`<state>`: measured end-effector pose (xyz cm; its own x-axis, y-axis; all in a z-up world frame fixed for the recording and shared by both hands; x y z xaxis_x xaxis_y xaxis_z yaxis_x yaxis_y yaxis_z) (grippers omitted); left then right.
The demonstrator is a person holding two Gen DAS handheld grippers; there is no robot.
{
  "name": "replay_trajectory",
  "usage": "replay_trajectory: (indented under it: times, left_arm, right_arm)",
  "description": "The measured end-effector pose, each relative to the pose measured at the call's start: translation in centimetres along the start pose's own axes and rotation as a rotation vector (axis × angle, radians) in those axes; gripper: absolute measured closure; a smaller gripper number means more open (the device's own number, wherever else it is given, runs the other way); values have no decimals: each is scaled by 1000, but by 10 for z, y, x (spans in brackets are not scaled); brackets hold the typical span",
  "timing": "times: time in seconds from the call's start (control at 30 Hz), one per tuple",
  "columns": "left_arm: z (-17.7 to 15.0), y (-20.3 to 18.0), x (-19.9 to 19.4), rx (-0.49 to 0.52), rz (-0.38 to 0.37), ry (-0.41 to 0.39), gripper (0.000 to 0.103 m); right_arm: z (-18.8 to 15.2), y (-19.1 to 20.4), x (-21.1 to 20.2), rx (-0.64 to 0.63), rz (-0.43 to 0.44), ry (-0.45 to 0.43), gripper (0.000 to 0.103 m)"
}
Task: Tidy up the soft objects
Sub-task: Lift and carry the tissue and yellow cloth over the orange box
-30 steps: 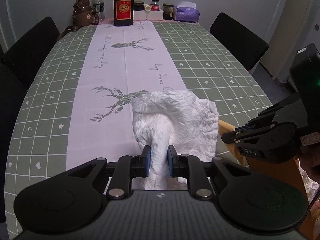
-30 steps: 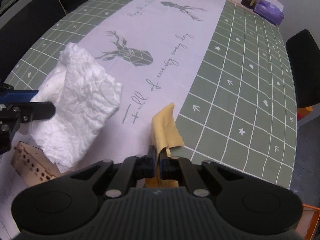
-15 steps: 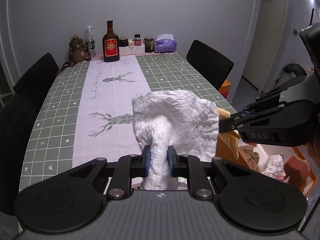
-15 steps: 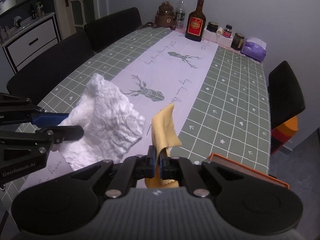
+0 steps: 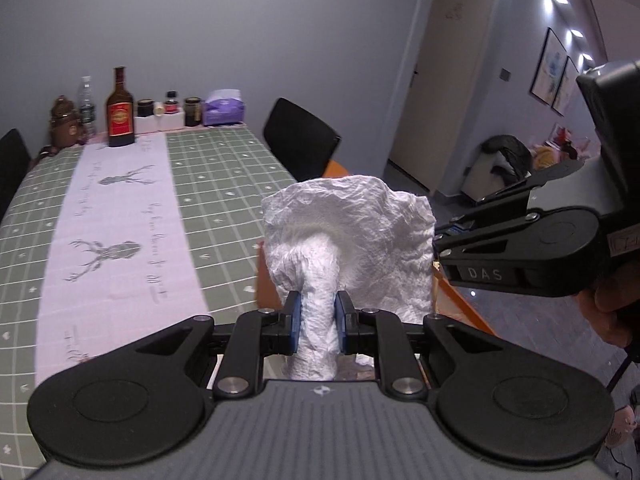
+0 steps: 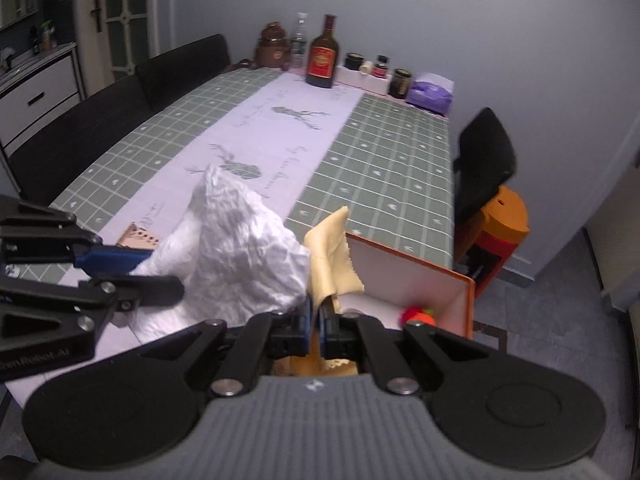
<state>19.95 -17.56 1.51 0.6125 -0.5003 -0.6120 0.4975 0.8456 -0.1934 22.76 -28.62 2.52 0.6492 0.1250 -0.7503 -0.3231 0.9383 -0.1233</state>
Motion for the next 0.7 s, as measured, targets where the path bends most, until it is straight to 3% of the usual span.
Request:
replay_trajectory:
  times: [0.17, 0.4, 0.7]
  left_arm:
    - [0, -19, 53, -14, -25, 70, 84]
    - [-1, -17, 129, -38, -1, 167, 84]
    - [-22, 11, 182, -81, 44, 272, 83]
  right_arm:
    - [-12, -39, 17, 41, -45, 32, 102]
    - [-19, -88, 80, 97, -66, 113, 102]
    - [-38, -99, 164, 83, -34, 248, 102]
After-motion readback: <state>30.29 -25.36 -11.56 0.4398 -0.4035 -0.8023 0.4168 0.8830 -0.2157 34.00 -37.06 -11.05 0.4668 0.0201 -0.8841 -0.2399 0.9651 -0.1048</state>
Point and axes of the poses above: each gripper's, at about its wrist camera, not at the fingertips, and x roughly the way its jaws point, y to its left, z to its top, the point moved 10 cm from there along x, roughly the way its jaws point, and after that the axes turned 1 degree about -z, right-handed, at the moved point
